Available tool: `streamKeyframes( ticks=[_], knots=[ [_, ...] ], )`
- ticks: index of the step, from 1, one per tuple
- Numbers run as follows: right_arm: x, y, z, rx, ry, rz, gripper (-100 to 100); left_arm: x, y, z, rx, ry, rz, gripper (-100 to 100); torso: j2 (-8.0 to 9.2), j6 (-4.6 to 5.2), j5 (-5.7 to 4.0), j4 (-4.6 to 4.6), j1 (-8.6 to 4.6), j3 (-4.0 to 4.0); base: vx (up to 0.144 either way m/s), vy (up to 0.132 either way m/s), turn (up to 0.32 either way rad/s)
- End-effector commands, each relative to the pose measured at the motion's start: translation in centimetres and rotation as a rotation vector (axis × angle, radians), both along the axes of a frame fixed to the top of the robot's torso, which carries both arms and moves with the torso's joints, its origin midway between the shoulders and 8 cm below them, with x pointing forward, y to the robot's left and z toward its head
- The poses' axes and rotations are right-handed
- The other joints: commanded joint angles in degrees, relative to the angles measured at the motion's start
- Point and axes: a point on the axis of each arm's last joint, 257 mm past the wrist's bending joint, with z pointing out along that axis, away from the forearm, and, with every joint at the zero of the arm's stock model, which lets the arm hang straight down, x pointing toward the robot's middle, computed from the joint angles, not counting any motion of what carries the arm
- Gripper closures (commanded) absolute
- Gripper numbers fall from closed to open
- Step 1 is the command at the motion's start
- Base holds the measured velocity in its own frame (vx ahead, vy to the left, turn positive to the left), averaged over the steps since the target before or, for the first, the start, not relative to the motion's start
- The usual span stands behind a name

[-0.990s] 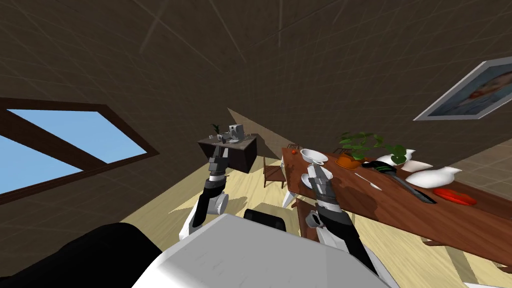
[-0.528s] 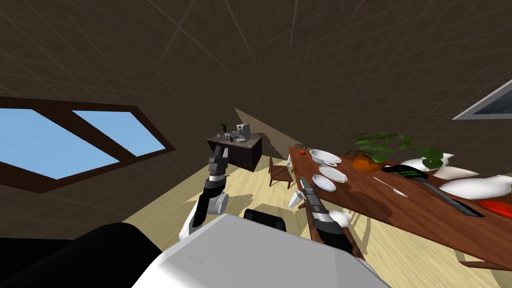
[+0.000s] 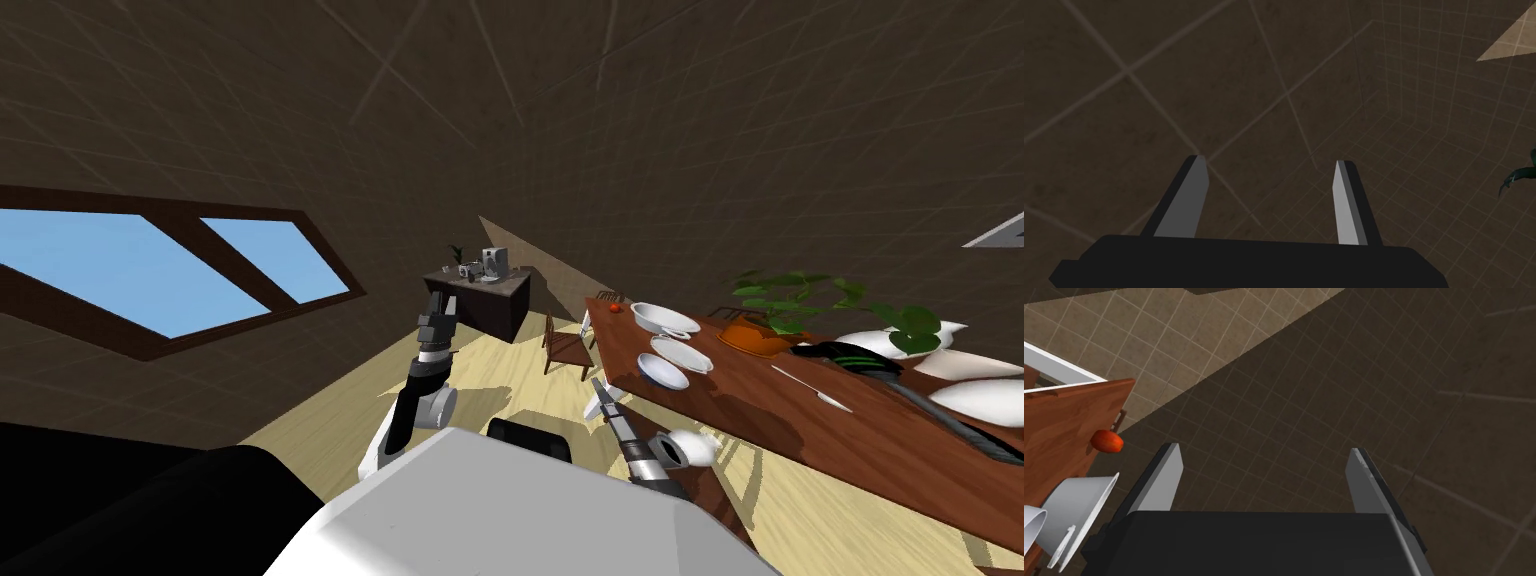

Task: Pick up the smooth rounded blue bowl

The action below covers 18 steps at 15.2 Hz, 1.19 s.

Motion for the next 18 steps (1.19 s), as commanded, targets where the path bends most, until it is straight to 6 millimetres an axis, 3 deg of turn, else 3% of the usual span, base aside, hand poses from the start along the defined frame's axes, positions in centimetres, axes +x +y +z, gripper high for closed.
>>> streamKeyframes(
  ticks=[1,2,3,4,5,6,7,8,9,11,12,14,15,17,18],
  knots=[
    [-1.6,-0.2,-3.3,-0.052,0.076,0.020,-100,0.0,0.0,0.0,0.000,0.000,0.000,0,0.00,0.00,0.00,0.00,0.00,0.00,0.003,0.030,0.097],
    [-1.8,-0.3,-3.8,-0.053,0.088,0.017,-100,0.0,0.0,0.0,0.000,0.000,0.000,0,-0.02,-0.02,-0.01,-0.01,-0.01,-0.01,0.001,0.037,0.114],
    [-3.6,-0.8,-6.3,-0.106,0.154,0.040,-100,0.0,0.0,0.0,0.000,0.000,0.000,0,-0.02,-0.01,0.00,-0.01,0.01,-0.02,0.009,0.045,0.140],
    [-3.9,-1.0,-7.0,-0.107,0.171,0.037,-100,0.0,0.0,0.0,0.000,0.000,0.000,0,-0.05,-0.02,0.00,-0.01,0.02,-0.03,0.014,0.049,0.121],
    [-6.2,-1.8,-9.8,-0.161,0.246,0.057,-100,0.0,0.0,0.0,0.000,0.000,0.000,0,-0.06,-0.01,0.00,-0.02,0.05,-0.04,0.021,0.053,0.153],
    [-6.4,-2.0,-10.2,-0.166,0.255,0.058,-100,0.0,0.0,0.0,0.000,0.000,0.000,0,-0.07,0.00,0.01,-0.03,0.06,-0.05,0.024,0.049,0.109],
    [-8.9,-3.0,-12.7,-0.219,0.330,0.077,-100,0.0,0.0,0.0,0.000,0.000,0.000,0,-0.08,0.00,0.02,-0.03,0.06,-0.05,0.029,0.054,0.150],
    [-9.2,-3.4,-13.1,-0.231,0.341,0.082,-100,0.0,0.0,0.0,0.000,0.000,0.000,0,-0.11,-0.02,0.02,-0.03,0.05,-0.06,0.030,0.044,0.119],
    [-11.5,-4.5,-14.9,-0.289,0.402,0.108,-100,0.0,0.0,0.0,0.000,0.000,0.000,0,-0.13,-0.01,0.01,-0.03,0.04,-0.07,0.054,0.041,0.170],
    [-12.2,-5.1,-15.8,-0.299,0.427,0.109,-100,0.0,0.0,0.0,0.000,0.000,0.000,0,-0.22,-0.02,0.01,-0.05,0.01,-0.13,0.049,0.026,0.082],
    [-14.6,-6.3,-17.3,-0.357,0.484,0.136,-100,0.0,0.0,0.0,0.000,0.000,0.000,0,-0.21,-0.01,0.00,-0.05,-0.03,-0.12,0.045,0.020,0.119],
    [-15.5,-7.1,-18.1,-0.371,0.511,0.139,-100,0.0,0.0,0.0,0.000,0.000,0.000,0,-0.22,-0.01,-0.01,-0.06,-0.07,-0.13,0.045,0.014,0.082],
    [-17.8,-8.6,-19.2,-0.432,0.566,0.167,-100,0.0,0.0,0.0,0.000,0.000,0.000,0,-0.20,0.00,-0.01,-0.05,-0.08,-0.12,0.056,0.011,0.137],
    [-18.8,-9.6,-19.9,-0.446,0.594,0.170,-100,0.0,0.0,0.0,0.000,0.000,0.000,0,-0.28,-0.02,-0.02,-0.06,-0.14,-0.16,0.063,-0.001,0.098],
    [-21.7,-11.6,-21.2,-0.510,0.662,0.197,-100,0.0,0.0,0.0,0.000,0.000,0.000,0,-0.27,-0.01,-0.03,-0.06,-0.15,-0.16,0.067,0.010,0.136]
  ],
)
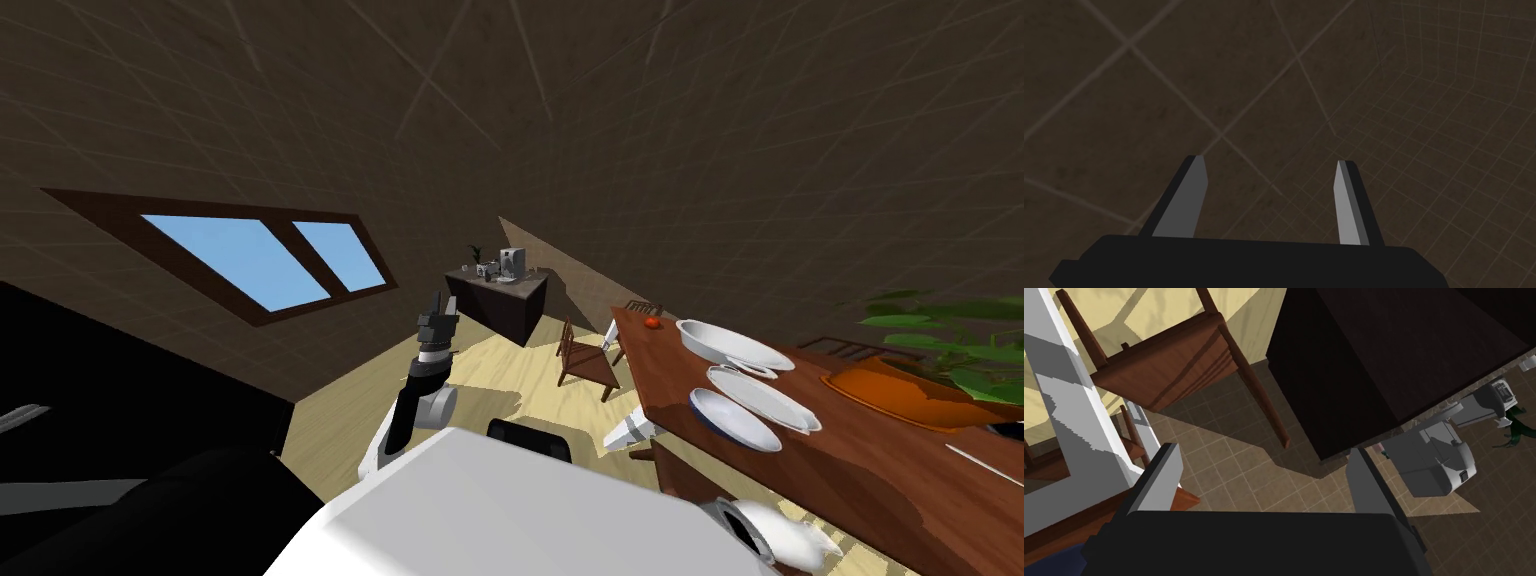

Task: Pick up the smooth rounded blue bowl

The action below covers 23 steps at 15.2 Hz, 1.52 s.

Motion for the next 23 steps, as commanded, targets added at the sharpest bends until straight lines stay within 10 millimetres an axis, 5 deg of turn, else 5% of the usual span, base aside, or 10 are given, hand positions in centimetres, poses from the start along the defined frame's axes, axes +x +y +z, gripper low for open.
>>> streamKeyframes(
  ticks=[1,5,7,10,13,14,16,17,19,23],
  knots=[
    [-2.7,-2.3,-1.3,-0.061,0.068,0.028,-100,0.0,0.0,0.0,0.000,0.000,0.000,0,0.00,0.00,0.00,0.00,0.00,0.00,0.072,0.009,0.136],
    [-8.7,-7.3,-2.8,-0.188,0.207,0.093,-100,0.0,0.0,0.0,0.000,0.000,0.000,0,-0.09,0.02,-0.01,-0.02,-0.02,-0.06,0.091,-0.001,0.126],
    [-9.1,-8.5,-2.7,-0.210,0.223,0.108,-100,0.0,0.0,0.0,0.000,0.000,0.000,0,-0.18,-0.02,-0.03,-0.03,-0.10,-0.10,0.090,-0.022,0.099],
    [-14.1,-13.7,-2.7,-0.328,0.342,0.176,-100,0.0,0.0,0.0,0.000,0.000,0.000,0,-0.13,-0.01,-0.02,-0.02,-0.11,-0.07,0.090,-0.028,0.151],
    [-14.6,-15.3,-2.3,-0.356,0.363,0.192,-100,0.0,0.0,0.0,0.000,0.000,0.000,0,-0.20,0.00,-0.04,-0.04,-0.16,-0.12,0.089,-0.037,0.056],
    [-16.6,-18.0,-1.6,-0.416,0.417,0.232,-100,0.0,0.0,0.0,0.000,0.000,0.000,0,-0.10,0.01,-0.04,-0.02,-0.10,-0.06,0.064,-0.022,0.103],
    [-16.8,-18.6,-1.5,-0.425,0.426,0.235,-100,0.0,0.0,0.0,0.000,0.000,0.000,0,-0.11,-0.03,-0.02,-0.01,-0.10,-0.06,0.076,-0.030,0.105],
    [-18.8,-21.1,-0.8,-0.476,0.478,0.265,-100,0.0,0.0,0.0,0.000,0.000,0.000,0,-0.09,-0.01,-0.03,-0.01,-0.10,-0.05,0.078,-0.049,0.116],
    [-18.7,-21.7,-0.5,-0.489,0.482,0.277,-100,0.0,0.0,0.0,0.000,0.000,0.000,0,-0.15,-0.02,-0.04,-0.02,-0.19,-0.08,0.084,-0.051,0.083],
    [-21.3,-27.1,1.9,-0.599,0.576,0.357,-100,0.0,0.0,0.0,0.000,0.000,0.000,0,-0.28,-0.06,-0.05,-0.05,-0.27,-0.16,0.111,-0.067,0.142]
  ],
)
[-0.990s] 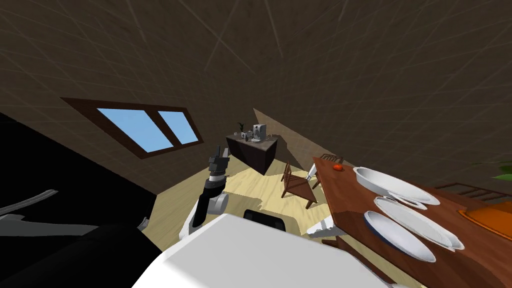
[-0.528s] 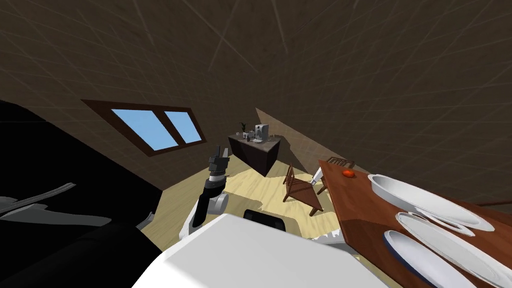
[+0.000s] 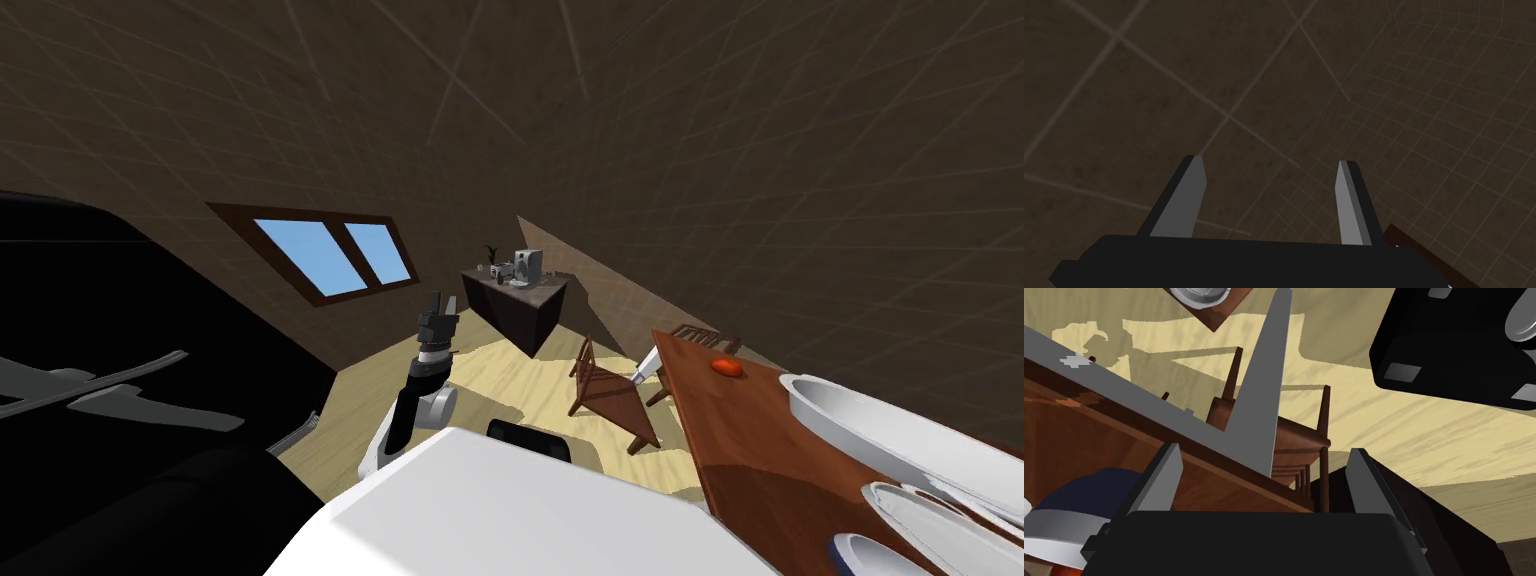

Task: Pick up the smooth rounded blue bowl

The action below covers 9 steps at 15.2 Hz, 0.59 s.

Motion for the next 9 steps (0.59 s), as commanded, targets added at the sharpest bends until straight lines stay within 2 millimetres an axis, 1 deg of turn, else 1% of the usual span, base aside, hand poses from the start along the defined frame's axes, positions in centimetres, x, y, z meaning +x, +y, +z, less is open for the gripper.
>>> streamKeyframes(
  ticks=[1,2,3,4,5,6,7,8,9],
  knots=[
    [-1.4,-2.9,1.5,-0.059,0.059,0.056,-100,0.0,0.0,0.0,0.000,0.000,0.000,0,0.00,0.00,0.00,0.00,0.00,0.00,0.137,-0.078,0.143],
    [-1.4,-3.0,1.6,-0.061,0.060,0.058,-100,0.0,0.0,0.0,0.000,0.000,0.000,0,-0.06,-0.02,0.01,-0.01,-0.01,-0.03,0.141,-0.069,0.122],
    [-2.0,-4.8,2.6,-0.094,0.097,0.094,-100,0.0,0.0,0.0,0.000,0.000,0.000,0,-0.10,-0.02,-0.01,-0.02,0.01,-0.05,0.142,-0.072,0.146],
    [-2.0,-4.8,2.6,-0.094,0.097,0.094,-100,0.0,0.0,0.0,0.000,0.000,0.000,0,-0.12,-0.02,0.00,-0.03,0.01,-0.07,0.121,-0.078,0.112],
    [-2.6,-6.2,3.5,-0.119,0.129,0.128,-100,0.0,0.0,0.0,0.000,0.000,0.000,0,-0.08,0.00,0.01,-0.02,0.02,-0.05,0.116,-0.077,0.112],
    [-2.6,-6.2,3.5,-0.119,0.129,0.128,-100,0.0,0.0,0.0,0.000,0.000,0.000,0,-0.07,-0.02,0.00,-0.02,0.01,-0.04,0.105,-0.074,0.103],
    [-3.0,-7.2,4.2,-0.135,0.156,0.158,-100,0.0,0.0,0.0,0.000,0.000,0.000,0,-0.03,0.00,0.00,-0.01,0.03,-0.02,0.105,-0.076,0.108],
    [-3.4,-7.7,4.6,-0.143,0.177,0.186,-100,0.0,0.0,0.0,0.000,0.000,0.000,0,-0.02,-0.01,0.00,0.00,0.03,-0.01,0.131,-0.098,0.146],
    [-3.7,-7.7,4.7,-0.139,0.193,0.211,-100,0.0,0.0,0.0,0.000,0.000,0.000,0,-0.07,-0.02,-0.01,-0.01,-0.02,-0.04,0.148,-0.094,0.208]
  ],
)
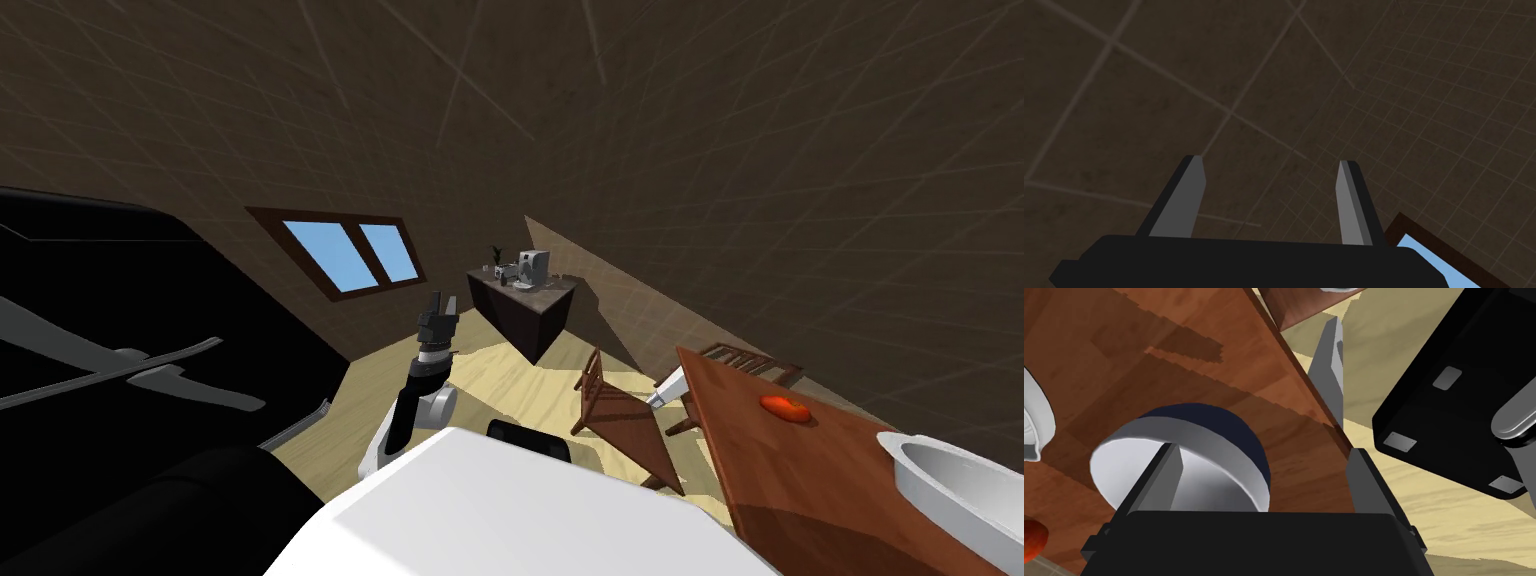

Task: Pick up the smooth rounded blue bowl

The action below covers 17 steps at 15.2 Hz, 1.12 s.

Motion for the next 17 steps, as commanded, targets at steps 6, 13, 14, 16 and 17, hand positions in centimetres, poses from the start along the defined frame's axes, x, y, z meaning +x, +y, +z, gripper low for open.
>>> streamKeyframes(
  ticks=[6,13,14,16,17],
  knots=[
    [-1.1,3.0,-2.1,0.065,0.045,0.080,-100,0.0,0.0,0.0,0.000,0.000,0.000,0,0.01,0.07,0.02,-0.01,0.19,-0.01,0.138,-0.078,0.120],
    [-1.2,3.7,-3.2,0.068,0.037,0.072,100,0.0,0.0,0.0,0.000,0.000,0.000,0,0.70,0.07,0.14,0.17,0.38,0.41,-0.032,-0.023,0.038],
    [-1.2,3.7,-3.2,0.068,0.038,0.073,100,0.0,0.0,0.0,0.000,0.000,0.000,0,0.66,0.07,0.14,0.17,0.38,0.39,-0.002,-0.005,0.017],
    [-1.1,3.0,-2.1,0.065,0.045,0.080,100,0.0,0.0,0.0,0.000,0.000,0.000,0,0.65,0.14,0.11,0.17,0.44,0.38,0.012,0.009,-0.034],
    [-1.1,2.9,-1.8,0.065,0.047,0.082,100,0.0,0.0,0.0,0.000,0.000,0.000,0,0.61,0.18,0.17,0.15,0.52,0.36,0.045,0.040,-0.113]
  ],
)
